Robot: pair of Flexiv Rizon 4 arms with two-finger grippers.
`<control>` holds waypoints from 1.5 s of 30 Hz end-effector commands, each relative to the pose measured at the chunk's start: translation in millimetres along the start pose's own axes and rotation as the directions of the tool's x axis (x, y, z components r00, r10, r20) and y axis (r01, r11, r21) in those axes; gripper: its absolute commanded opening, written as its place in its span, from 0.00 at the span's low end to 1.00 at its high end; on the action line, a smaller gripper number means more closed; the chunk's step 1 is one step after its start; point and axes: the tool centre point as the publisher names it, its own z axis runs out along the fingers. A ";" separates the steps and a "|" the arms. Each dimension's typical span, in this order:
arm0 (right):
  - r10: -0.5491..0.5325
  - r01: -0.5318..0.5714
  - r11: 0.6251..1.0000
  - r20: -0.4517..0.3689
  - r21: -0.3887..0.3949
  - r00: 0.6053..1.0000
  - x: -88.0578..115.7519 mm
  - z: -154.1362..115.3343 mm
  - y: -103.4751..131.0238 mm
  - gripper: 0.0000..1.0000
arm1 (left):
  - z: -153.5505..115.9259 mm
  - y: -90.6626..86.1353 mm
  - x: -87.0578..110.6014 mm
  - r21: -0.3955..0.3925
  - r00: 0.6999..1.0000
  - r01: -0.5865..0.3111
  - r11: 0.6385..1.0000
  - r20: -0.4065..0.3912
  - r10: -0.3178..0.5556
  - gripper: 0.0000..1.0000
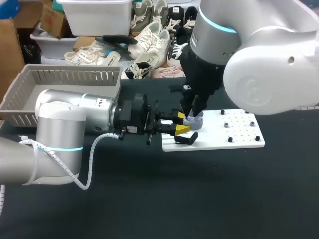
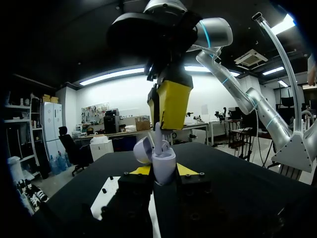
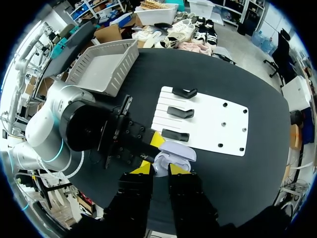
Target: Pick up each earbud case from the left stands, insert the matching earbuds, close the lid, and place the case in the box.
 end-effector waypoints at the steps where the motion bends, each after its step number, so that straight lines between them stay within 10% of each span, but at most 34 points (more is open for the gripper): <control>1: -0.002 0.002 1.000 -0.006 0.001 1.000 -1.7 1.0 -0.1 0.00 | 0.1 0.3 0.1 0.000 1.000 0.000 1.000 0.000 0.000 0.00; 45: -0.012 0.012 1.000 -0.036 0.006 0.999 -2.4 12.9 -1.3 0.00 | 0.1 0.3 0.1 0.000 1.000 0.000 1.000 0.000 0.000 0.00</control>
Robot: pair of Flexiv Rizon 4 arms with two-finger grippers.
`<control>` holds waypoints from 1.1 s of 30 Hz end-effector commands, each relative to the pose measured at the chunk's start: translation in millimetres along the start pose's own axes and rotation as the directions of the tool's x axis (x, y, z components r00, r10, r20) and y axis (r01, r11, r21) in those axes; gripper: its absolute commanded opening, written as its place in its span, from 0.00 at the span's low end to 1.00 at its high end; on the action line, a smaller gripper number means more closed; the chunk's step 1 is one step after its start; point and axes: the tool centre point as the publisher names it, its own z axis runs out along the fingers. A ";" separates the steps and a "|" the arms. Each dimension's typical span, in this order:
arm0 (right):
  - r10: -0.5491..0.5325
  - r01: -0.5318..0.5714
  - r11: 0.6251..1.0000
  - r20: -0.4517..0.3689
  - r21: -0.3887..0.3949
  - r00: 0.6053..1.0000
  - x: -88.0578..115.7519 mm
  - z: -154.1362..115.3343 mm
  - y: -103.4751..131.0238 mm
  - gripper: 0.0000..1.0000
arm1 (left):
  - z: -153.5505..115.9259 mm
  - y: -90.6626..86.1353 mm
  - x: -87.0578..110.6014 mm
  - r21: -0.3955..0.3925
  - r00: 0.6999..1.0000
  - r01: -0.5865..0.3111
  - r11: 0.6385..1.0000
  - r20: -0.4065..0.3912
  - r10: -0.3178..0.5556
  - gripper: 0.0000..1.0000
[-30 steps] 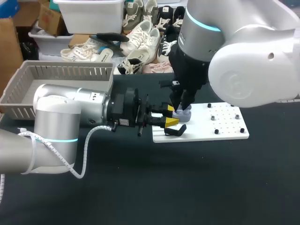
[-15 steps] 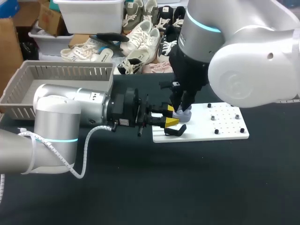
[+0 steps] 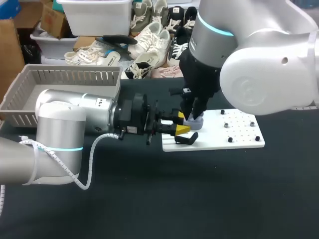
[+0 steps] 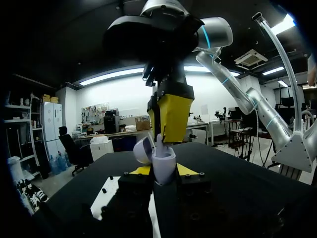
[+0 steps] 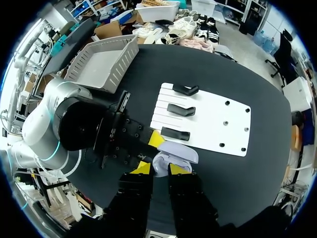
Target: Pick up each earbud case from the left stands, insert the matching earbuds, close the lid, and place the case in the box.
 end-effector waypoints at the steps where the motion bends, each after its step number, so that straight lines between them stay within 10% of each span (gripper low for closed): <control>1: -0.001 0.001 1.000 -0.012 0.006 1.000 -4.7 2.0 0.8 0.00 | 0.0 0.3 0.0 -0.001 1.000 -0.001 1.000 0.000 0.001 0.00; 8: 0.001 0.000 1.000 -0.014 0.019 1.000 -5.2 2.9 1.2 0.01 | 0.0 0.3 0.0 -0.001 1.000 -0.001 1.000 0.000 0.001 0.00; 12: 0.001 0.000 1.000 -0.013 0.022 1.000 -4.1 1.6 2.4 0.36 | 0.0 0.3 0.0 -0.001 1.000 -0.001 1.000 0.000 0.001 0.00; 15: 0.001 -0.001 1.000 -0.009 0.028 1.000 -3.8 0.8 2.7 0.44 | 0.0 0.3 0.0 -0.001 1.000 -0.001 1.000 0.000 0.001 0.00; 29: 0.040 -0.039 0.999 0.036 -0.009 0.999 -1.2 -22.0 -6.1 0.50 | 0.0 0.3 0.0 -0.001 1.000 -0.001 1.000 0.000 0.001 0.00; 30: 0.052 -0.052 0.999 0.044 -0.008 0.998 -2.5 -23.4 -8.1 0.55 | 0.0 0.3 0.0 -0.001 1.000 -0.001 1.000 0.000 0.001 0.00; 31: 0.070 -0.070 0.998 0.055 -0.002 0.996 -4.5 -25.8 -11.6 0.89 | 0.0 0.3 0.0 -0.001 1.000 -0.001 1.000 0.000 0.001 0.00; 33: 0.108 -0.109 0.994 0.078 0.003 0.991 -9.8 -28.1 -18.4 1.00 | 0.0 0.3 0.0 -0.001 1.000 -0.001 1.000 0.000 0.001 0.00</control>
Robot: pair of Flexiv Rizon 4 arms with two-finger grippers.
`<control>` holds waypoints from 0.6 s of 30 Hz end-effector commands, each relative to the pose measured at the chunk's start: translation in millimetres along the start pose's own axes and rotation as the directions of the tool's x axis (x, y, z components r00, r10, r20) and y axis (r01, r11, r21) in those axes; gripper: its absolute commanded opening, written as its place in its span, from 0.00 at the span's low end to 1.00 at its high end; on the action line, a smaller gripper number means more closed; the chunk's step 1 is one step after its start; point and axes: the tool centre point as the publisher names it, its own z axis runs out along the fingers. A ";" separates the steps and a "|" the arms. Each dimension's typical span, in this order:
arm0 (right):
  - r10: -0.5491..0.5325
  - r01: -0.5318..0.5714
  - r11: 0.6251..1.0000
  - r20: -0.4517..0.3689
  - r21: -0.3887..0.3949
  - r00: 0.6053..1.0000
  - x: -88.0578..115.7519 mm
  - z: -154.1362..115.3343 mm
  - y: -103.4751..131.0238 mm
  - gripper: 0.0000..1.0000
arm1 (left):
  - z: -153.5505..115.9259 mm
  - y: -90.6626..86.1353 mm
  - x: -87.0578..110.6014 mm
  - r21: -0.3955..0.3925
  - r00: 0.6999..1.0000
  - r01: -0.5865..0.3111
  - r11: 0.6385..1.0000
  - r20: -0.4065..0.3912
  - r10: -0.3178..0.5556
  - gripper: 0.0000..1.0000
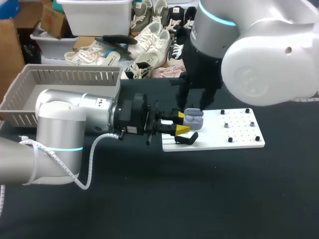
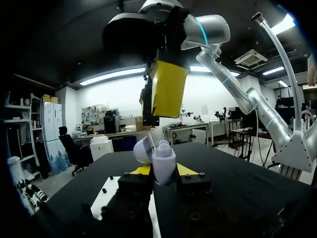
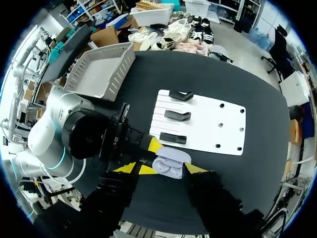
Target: Pick up each earbud case from the left stands, insert the matching earbuds, close the lid, and place the case in the box.
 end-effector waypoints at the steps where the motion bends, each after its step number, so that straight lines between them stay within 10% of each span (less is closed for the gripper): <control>1: 0.055 -0.055 0.998 0.051 0.005 0.997 -0.2 -6.7 -14.5 1.00 | 0.1 0.2 0.0 0.000 1.000 0.000 1.000 0.000 0.000 0.00; 18: 0.221 -0.225 0.972 0.057 0.071 0.974 -34.9 12.5 -50.0 1.00 | 0.1 0.2 0.0 0.000 1.000 0.000 1.000 0.000 0.000 0.00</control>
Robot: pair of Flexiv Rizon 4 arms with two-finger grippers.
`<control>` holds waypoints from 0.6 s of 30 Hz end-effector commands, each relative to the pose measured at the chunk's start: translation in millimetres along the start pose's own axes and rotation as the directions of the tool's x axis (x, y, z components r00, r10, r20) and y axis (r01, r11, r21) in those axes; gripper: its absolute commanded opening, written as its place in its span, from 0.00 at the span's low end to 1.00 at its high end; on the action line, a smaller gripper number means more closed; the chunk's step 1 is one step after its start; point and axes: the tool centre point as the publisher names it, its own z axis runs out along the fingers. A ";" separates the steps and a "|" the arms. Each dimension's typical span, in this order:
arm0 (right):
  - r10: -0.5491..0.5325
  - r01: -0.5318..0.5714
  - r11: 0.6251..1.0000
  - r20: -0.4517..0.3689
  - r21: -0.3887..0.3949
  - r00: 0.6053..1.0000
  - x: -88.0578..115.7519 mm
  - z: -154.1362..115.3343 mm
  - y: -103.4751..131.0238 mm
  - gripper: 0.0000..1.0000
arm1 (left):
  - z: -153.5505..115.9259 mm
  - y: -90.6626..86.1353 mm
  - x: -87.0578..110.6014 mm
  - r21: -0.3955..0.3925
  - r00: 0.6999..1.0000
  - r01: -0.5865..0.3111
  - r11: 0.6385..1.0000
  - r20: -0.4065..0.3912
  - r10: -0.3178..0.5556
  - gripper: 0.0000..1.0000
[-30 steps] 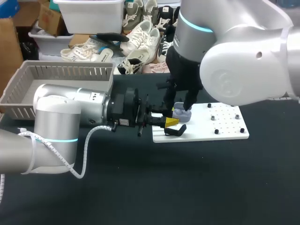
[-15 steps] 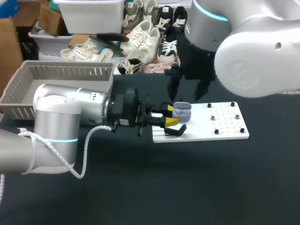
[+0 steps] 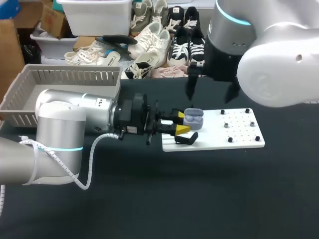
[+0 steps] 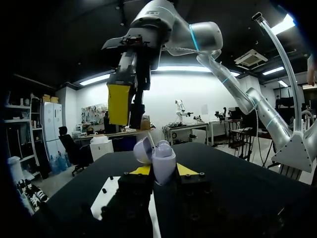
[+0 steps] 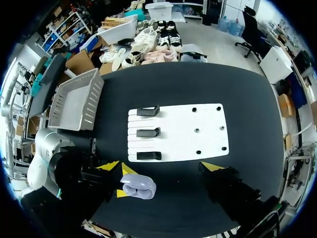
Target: Pick up each earbud case from the left stands, insert the matching earbuds, close the lid, and place the case in the box.
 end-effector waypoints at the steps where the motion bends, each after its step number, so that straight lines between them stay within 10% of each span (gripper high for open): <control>1: 0.008 -0.008 1.000 -0.024 0.012 1.000 -7.9 8.5 0.4 1.00 | 0.1 0.2 0.0 0.000 1.000 0.000 1.000 0.000 0.000 0.00; 18: 0.039 -0.036 0.999 -0.078 0.039 0.996 7.4 24.9 -14.2 1.00 | 0.1 0.2 0.0 0.000 1.000 0.000 1.000 0.000 0.000 0.00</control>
